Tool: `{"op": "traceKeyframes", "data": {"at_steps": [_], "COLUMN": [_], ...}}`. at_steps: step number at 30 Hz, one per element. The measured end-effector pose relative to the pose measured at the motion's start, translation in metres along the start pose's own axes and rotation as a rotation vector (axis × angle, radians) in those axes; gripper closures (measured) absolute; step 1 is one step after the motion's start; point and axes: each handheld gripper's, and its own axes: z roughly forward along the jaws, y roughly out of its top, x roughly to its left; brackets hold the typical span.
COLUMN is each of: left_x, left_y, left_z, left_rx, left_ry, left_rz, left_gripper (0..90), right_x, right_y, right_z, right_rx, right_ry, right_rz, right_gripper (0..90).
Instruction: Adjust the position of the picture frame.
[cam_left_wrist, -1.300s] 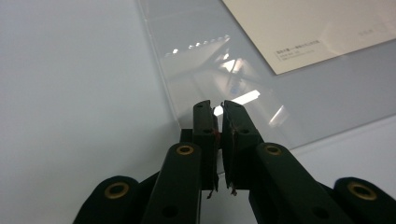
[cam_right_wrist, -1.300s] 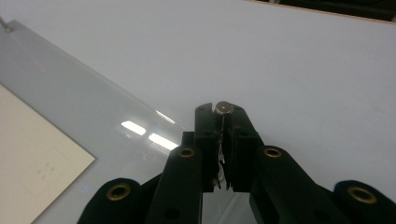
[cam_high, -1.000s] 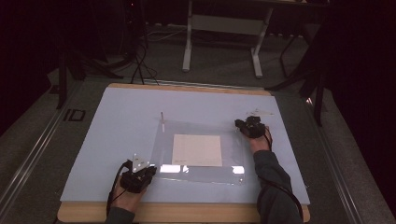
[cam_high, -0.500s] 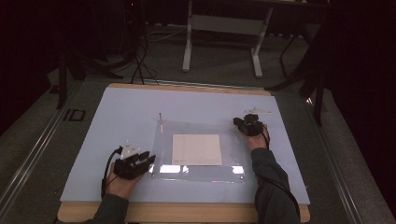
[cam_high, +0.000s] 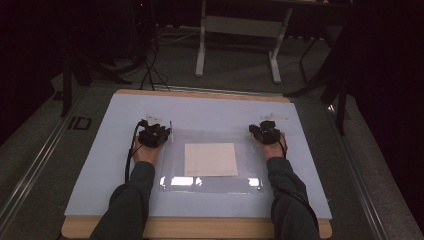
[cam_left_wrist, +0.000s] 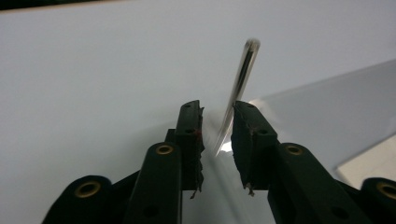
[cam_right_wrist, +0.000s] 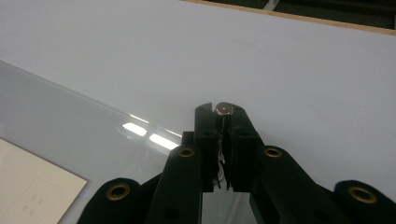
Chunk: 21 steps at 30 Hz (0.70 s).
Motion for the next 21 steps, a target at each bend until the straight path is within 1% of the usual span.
{"op": "traceKeyframes", "data": {"at_steps": [1,2,3,4,6,7,8,9,10,11,12,14,21], "left_x": [-0.001,-0.002,-0.004,-0.007,-0.010,-0.009,-0.008,-0.007,-0.007,-0.009,-0.009,-0.009,-0.011], "left_y": [0.001,0.002,0.004,0.005,0.008,0.010,0.011,0.013,0.014,0.015,0.015,0.016,0.016], "left_z": [0.001,0.002,0.002,0.001,0.001,0.002,0.004,0.005,0.006,0.006,0.007,0.007,0.005], "left_rx": [-0.008,-0.020,-0.023,-0.029,-0.036,-0.025,-0.010,-0.003,0.000,0.007,0.009,0.011,0.020], "left_ry": [-0.007,-0.029,-0.033,-0.028,-0.006,0.002,0.005,0.005,0.003,0.011,0.015,0.012,0.029], "left_rz": [0.007,0.016,0.019,0.027,0.055,0.052,0.041,0.041,0.046,0.062,0.066,0.052,0.041], "left_gripper": [75.1,75.2,75.2,75.2,75.1,77.0,80.1,81.9,82.1,83.9,84.0,84.4,85.0], "right_x": [0.000,-0.001,-0.001,-0.001,-0.001,0.000,0.000,0.000,0.001,0.001,0.001,0.000,-0.002], "right_y": [0.000,0.000,0.000,0.000,0.000,0.000,0.000,0.000,0.000,0.000,0.000,0.001,0.002], "right_z": [0.000,0.000,0.000,0.000,0.000,0.000,0.000,0.000,0.000,0.000,0.000,0.000,0.003], "right_rx": [0.001,0.000,-0.001,0.000,-0.002,-0.001,-0.001,0.000,0.000,0.000,0.001,0.004,0.000], "right_ry": [-0.003,-0.001,0.000,0.000,0.000,-0.001,-0.004,-0.008,-0.011,-0.010,-0.009,-0.008,0.004], "right_rz": [-0.002,0.001,0.002,0.001,0.002,0.004,0.005,0.006,0.010,0.012,0.014,0.014,0.027], "right_gripper": [85.0,84.9,84.9,85.0,84.9,84.9,84.9,84.9,84.9,84.9,84.9,84.9,84.4]}}
